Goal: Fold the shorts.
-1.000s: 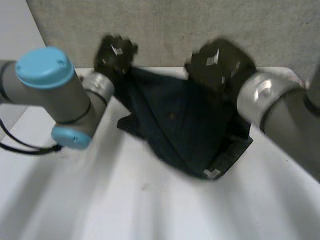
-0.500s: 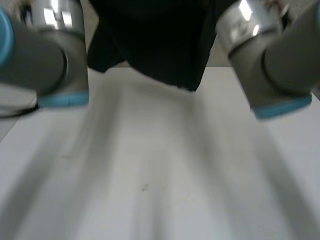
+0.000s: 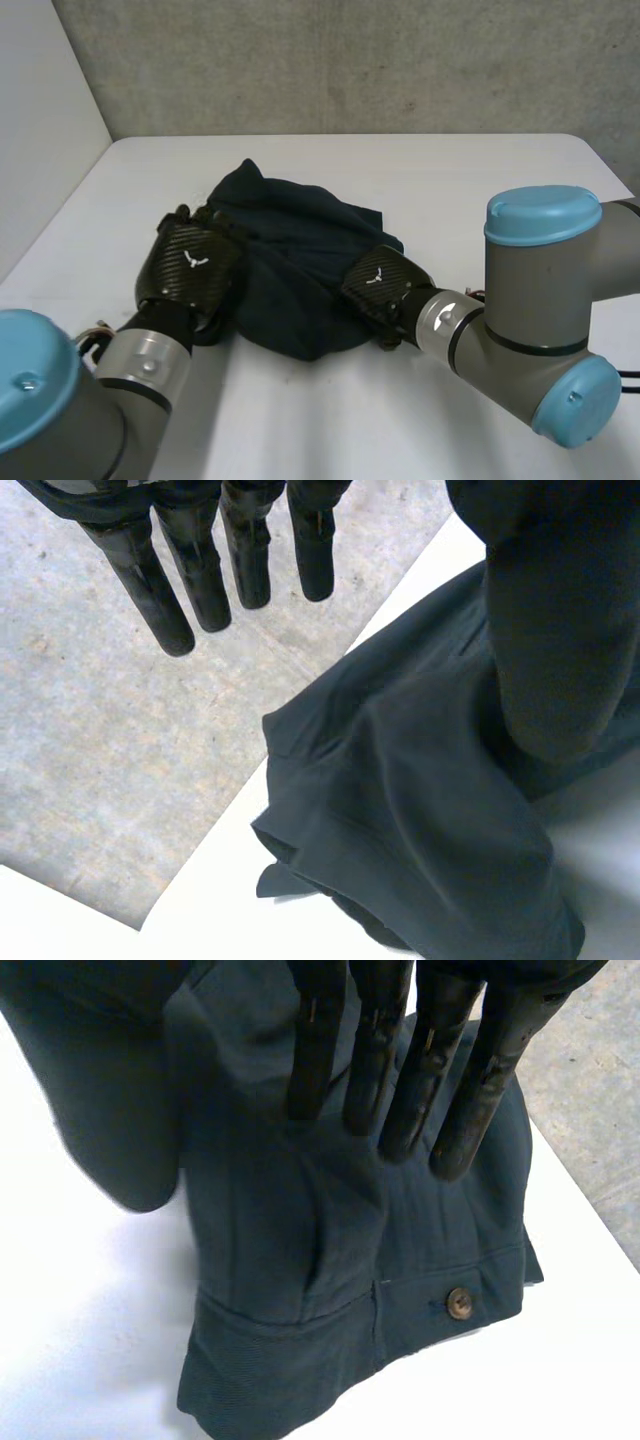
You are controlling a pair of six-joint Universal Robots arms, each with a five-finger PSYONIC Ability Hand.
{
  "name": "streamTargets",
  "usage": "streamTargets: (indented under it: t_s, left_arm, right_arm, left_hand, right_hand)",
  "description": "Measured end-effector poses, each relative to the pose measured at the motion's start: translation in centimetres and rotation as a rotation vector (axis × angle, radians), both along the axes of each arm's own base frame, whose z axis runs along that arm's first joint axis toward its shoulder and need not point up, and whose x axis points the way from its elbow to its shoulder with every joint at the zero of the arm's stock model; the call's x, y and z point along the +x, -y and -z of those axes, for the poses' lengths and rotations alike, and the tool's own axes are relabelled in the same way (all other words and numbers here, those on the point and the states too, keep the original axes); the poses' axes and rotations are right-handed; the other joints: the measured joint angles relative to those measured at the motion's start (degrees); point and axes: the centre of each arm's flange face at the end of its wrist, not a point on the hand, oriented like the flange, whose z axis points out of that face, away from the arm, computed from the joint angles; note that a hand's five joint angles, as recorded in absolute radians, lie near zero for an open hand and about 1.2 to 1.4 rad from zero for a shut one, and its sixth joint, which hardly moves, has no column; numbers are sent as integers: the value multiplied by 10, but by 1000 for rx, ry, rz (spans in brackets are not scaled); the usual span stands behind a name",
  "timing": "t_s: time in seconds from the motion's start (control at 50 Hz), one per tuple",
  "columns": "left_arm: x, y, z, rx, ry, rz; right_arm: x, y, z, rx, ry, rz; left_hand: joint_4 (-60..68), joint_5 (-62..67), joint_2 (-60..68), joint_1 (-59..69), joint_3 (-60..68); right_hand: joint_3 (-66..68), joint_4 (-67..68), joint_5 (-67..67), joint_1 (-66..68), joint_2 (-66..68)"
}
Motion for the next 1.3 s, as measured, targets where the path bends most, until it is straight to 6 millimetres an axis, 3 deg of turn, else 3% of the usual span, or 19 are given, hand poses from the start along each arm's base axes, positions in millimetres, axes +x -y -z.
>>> streamTargets:
  t_s: [0.1, 0.22, 0.28, 0.38, 0.52, 0.8, 1.1, 1.26, 1.3]
  left_arm:
    - [14, -7, -27, 3, -4, -4]
    - [32, -5, -48, 26, -11, 29]
    - [45, 6, -52, 62, -19, 49]
    - [64, 25, -51, 131, -63, 42]
    - [83, 53, -33, 271, -169, 31]
    - [86, 82, 24, 501, -192, 24]
    - [75, 79, 37, 510, -182, 55]
    - [66, 72, 41, 507, -178, 87]
    - [64, 70, 42, 508, -176, 92]
  right_arm:
    - [-10, -4, -12, 1, 55, 39]
    - [-29, -2, -34, 42, 179, 140]
    - [-43, 2, -43, 108, 275, 227]
    - [-58, 8, -43, 214, 368, 338]
    - [-70, 4, -21, 330, 391, 412]
    - [-65, 2, 26, 301, 351, 379]
    - [-49, 11, 48, 251, 332, 325]
    - [-35, 10, 53, 239, 326, 296]
    - [-32, 11, 54, 240, 324, 292]
  left_hand:
    - [-40, -40, -44, -39, -44]
    - [-47, -46, -52, -42, -48]
    - [-48, -46, -53, -43, -49]
    - [-48, -46, -53, -43, -49]
    - [-7, -3, -10, -9, -15]
    - [46, 50, 42, 44, 39]
    - [130, 132, 125, 129, 122]
    - [243, 242, 241, 236, 237]
    - [254, 253, 252, 246, 248]
  right_hand:
    - [-165, -165, -163, -133, -152]
    - [-199, -201, -195, -162, -152]
    - [-202, -203, -197, -164, -152]
    - [-202, -203, -197, -164, -152]
    - [-202, -203, -197, -164, -152]
    - [-146, -148, -150, -129, -151]
    - [-79, -80, -91, -75, -151]
    - [-2, -3, -17, -1, -1]
    - [78, 77, 62, 64, 81]
